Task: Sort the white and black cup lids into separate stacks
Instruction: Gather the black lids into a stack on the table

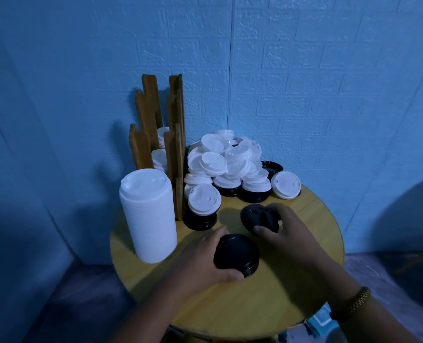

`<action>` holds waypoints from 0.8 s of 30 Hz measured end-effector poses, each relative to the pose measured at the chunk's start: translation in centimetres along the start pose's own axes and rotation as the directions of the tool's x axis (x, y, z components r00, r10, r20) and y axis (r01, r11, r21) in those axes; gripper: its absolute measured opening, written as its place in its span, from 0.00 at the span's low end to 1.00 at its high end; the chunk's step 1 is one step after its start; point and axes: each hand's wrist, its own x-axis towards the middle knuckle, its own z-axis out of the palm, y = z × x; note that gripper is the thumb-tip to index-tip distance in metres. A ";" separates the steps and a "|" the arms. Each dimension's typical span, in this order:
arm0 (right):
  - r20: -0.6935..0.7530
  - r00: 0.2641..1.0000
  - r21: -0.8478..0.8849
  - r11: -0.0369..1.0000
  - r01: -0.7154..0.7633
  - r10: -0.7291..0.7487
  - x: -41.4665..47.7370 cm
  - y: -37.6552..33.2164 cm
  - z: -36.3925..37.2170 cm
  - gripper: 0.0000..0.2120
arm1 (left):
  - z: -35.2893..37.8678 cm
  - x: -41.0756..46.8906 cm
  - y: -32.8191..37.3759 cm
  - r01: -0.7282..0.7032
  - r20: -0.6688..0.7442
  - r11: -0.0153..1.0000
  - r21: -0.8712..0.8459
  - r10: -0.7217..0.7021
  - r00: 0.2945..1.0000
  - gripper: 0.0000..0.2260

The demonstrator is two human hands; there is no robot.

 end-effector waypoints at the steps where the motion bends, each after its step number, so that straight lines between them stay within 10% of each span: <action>1: 0.058 0.998 0.067 0.998 0.021 -0.025 -0.4 -0.5 -0.3 0.24 | 0.0 0.0 0.0 0.011 -0.002 1.000 -0.004 -0.011 1.000 0.49; 6: 0.430 0.892 0.080 0.990 0.119 -0.142 -1.6 -2.4 0.6 0.29 | 0.4 0.2 -0.4 0.004 0.009 1.000 -0.006 -0.004 1.000 0.52; 24: 0.483 0.854 0.100 0.981 0.165 -0.193 -1.6 -3.8 2.0 0.23 | 0.1 0.1 -0.3 -0.013 0.034 1.000 -0.004 0.013 0.999 0.52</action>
